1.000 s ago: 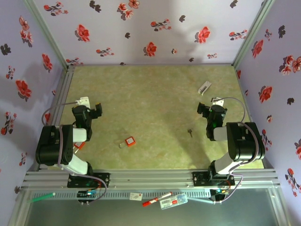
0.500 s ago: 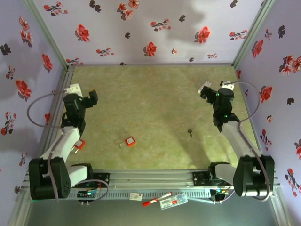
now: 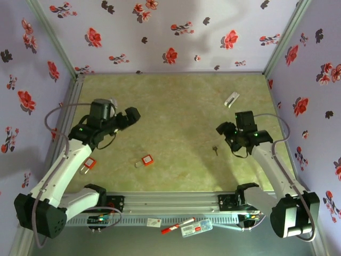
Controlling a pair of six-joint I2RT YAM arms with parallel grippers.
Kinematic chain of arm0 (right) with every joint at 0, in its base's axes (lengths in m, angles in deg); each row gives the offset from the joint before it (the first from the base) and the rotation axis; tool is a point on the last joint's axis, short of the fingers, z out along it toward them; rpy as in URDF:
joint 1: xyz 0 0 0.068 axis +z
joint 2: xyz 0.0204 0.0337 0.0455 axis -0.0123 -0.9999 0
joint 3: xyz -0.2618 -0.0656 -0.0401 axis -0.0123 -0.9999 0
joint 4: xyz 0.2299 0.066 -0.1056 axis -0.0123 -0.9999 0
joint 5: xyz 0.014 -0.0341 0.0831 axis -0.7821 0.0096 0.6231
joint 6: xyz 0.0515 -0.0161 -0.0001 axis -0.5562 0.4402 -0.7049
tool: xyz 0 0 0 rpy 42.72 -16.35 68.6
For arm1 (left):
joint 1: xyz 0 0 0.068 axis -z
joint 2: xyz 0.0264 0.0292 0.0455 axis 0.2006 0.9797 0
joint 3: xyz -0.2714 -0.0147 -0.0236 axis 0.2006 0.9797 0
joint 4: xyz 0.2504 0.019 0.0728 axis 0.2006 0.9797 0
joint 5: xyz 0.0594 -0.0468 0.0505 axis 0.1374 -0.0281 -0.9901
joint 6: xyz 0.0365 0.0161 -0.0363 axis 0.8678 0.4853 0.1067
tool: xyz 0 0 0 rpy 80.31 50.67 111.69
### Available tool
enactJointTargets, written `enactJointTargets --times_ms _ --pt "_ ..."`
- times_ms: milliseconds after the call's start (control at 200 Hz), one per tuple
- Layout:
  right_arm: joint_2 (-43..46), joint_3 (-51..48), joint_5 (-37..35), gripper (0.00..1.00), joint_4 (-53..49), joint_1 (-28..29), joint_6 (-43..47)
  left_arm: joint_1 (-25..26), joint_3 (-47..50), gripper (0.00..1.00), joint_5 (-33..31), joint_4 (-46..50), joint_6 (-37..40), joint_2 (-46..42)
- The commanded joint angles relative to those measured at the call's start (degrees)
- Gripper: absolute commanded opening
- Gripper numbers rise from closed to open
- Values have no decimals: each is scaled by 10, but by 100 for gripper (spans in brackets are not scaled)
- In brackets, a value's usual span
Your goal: Unlock with the key
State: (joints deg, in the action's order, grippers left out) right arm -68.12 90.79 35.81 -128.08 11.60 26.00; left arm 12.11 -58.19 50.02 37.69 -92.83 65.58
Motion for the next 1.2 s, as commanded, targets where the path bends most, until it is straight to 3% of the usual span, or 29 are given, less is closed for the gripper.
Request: enactJointTargets --times_ms 0,285,930,1195 --pt "-18 -11 13 65 -9 5 -72 41 7 100 8 44 -77 -12" --pt "-108 -8 23 48 28 18 -95 80 20 100 -11 53 -104 -26" --pt "-215 -16 0 40 84 31 -132 81 50 100 -13 89 -109 -47" --pt "-252 -16 -6 31 94 33 -135 80 51 100 -13 95 -102 -47"
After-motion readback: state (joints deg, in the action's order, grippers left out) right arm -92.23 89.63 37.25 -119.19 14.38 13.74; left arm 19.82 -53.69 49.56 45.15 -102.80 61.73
